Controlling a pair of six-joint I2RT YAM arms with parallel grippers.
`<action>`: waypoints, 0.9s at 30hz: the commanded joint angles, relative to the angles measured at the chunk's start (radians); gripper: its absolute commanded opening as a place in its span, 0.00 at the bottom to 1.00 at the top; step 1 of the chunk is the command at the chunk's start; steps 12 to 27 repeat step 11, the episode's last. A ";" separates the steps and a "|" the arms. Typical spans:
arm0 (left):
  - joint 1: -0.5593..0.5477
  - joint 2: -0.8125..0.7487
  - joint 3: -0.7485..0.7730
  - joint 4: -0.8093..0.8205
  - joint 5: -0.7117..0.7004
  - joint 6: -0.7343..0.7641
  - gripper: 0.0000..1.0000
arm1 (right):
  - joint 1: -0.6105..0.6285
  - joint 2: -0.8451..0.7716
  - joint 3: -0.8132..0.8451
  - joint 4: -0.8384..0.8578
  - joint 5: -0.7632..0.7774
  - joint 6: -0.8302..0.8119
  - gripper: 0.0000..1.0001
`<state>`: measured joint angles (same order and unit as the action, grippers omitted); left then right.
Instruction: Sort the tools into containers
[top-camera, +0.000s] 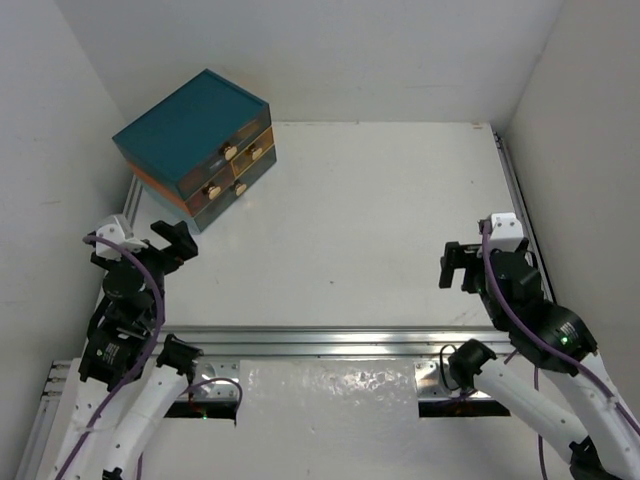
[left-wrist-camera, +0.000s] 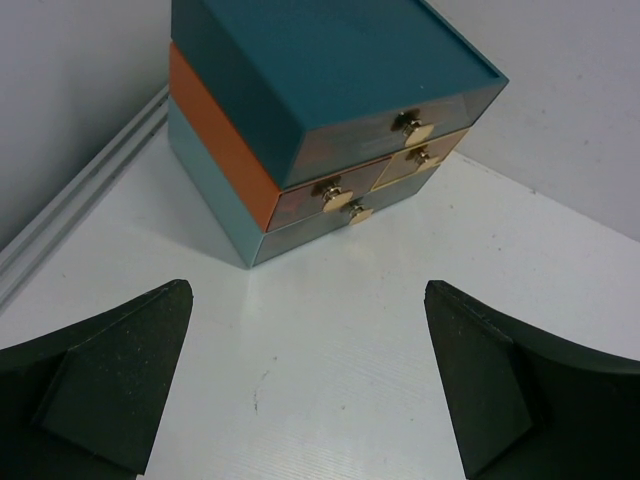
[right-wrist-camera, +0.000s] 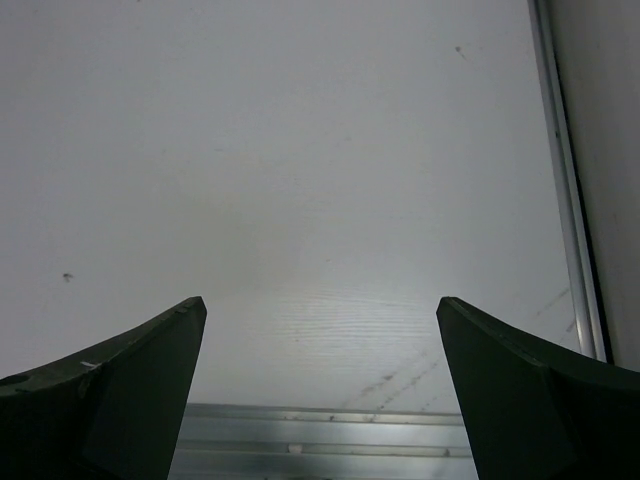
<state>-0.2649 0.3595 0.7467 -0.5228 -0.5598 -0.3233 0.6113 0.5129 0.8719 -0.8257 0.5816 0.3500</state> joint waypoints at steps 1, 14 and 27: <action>0.007 -0.031 -0.003 0.027 -0.029 0.000 1.00 | 0.004 -0.027 0.016 -0.102 0.044 0.004 0.99; 0.007 -0.057 -0.015 0.030 -0.029 0.000 1.00 | 0.002 -0.039 -0.007 -0.104 0.032 0.018 0.99; 0.007 -0.057 -0.015 0.030 -0.029 0.000 1.00 | 0.002 -0.039 -0.007 -0.104 0.032 0.018 0.99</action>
